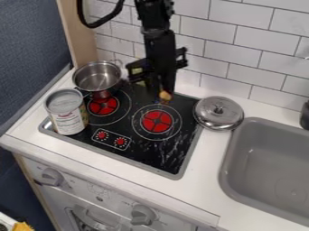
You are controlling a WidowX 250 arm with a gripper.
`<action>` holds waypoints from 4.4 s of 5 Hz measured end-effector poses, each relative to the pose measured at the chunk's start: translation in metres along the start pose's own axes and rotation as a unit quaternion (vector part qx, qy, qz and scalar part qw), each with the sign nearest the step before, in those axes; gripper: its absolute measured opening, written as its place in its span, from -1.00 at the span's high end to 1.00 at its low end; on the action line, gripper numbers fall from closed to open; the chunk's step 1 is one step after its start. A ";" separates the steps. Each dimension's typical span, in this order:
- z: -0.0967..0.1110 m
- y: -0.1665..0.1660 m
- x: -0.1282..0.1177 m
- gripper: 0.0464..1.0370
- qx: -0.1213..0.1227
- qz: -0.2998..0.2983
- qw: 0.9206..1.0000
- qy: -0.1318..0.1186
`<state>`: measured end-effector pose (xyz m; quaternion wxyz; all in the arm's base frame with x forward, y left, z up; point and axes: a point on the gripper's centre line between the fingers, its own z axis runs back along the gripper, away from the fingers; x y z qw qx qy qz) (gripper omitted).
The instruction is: Put the drumstick between the stove and the sink
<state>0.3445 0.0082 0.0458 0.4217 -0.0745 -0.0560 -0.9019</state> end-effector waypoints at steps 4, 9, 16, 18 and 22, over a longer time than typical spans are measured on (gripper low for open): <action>-0.056 0.005 0.084 0.49 -0.084 -0.238 0.967 -0.024; -0.107 0.016 0.095 -0.26 -0.149 -0.234 0.960 -0.045; -0.018 0.007 0.099 -0.93 -0.053 -0.211 0.975 0.036; -0.018 0.007 0.099 -0.93 -0.053 -0.211 0.975 0.036; -0.018 0.007 0.098 -0.93 -0.052 -0.210 0.976 0.036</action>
